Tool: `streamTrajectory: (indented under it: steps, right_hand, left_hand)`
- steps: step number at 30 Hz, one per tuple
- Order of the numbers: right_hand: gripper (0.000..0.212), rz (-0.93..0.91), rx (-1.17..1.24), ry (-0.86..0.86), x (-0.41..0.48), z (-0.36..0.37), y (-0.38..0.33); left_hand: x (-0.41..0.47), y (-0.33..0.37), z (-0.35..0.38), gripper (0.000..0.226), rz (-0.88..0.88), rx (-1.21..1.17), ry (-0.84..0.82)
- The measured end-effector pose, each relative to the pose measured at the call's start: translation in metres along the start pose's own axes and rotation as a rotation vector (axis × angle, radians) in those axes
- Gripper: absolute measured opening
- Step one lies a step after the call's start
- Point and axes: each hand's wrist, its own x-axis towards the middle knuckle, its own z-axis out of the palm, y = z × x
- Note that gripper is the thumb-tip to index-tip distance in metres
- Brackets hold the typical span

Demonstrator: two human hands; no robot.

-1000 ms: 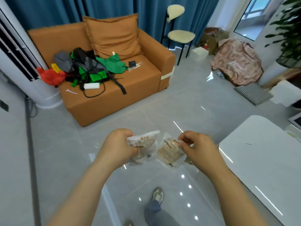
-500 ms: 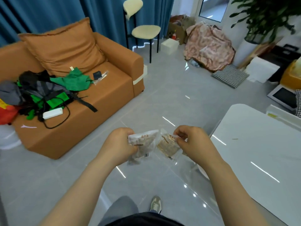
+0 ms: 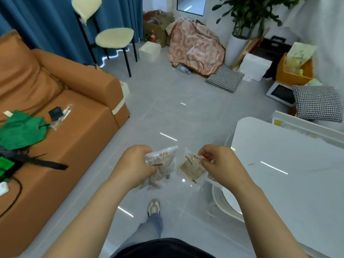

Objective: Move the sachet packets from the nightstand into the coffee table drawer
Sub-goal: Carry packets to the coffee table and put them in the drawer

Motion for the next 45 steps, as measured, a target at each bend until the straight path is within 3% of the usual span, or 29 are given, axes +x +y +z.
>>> streamTrajectory:
  steps: [10,15,18,34,45]
  right_hand:
    - [0.010,0.171,0.030,0.090,0.126,-0.024,-0.015]
    - [0.008,0.233,0.008,0.116,0.180,-0.045,0.011]
    - [0.008,0.247,-0.009,0.117,0.215,-0.060,0.030]
    - [0.009,0.323,0.004,0.220,0.396,-0.185,0.125]
    - [0.008,0.489,0.042,0.280,0.539,-0.222,0.150]
  left_hand:
    - [0.161,0.035,-0.042,0.008,0.152,0.122,-0.162]
    - [0.238,0.068,-0.036,0.021,0.226,0.119,-0.231]
    - [0.282,0.092,-0.030,0.006,0.257,0.140,-0.219]
    - [0.495,0.254,-0.012,0.009,0.387,0.183,-0.239]
    - [0.672,0.327,-0.017,0.009,0.524,0.247,-0.383]
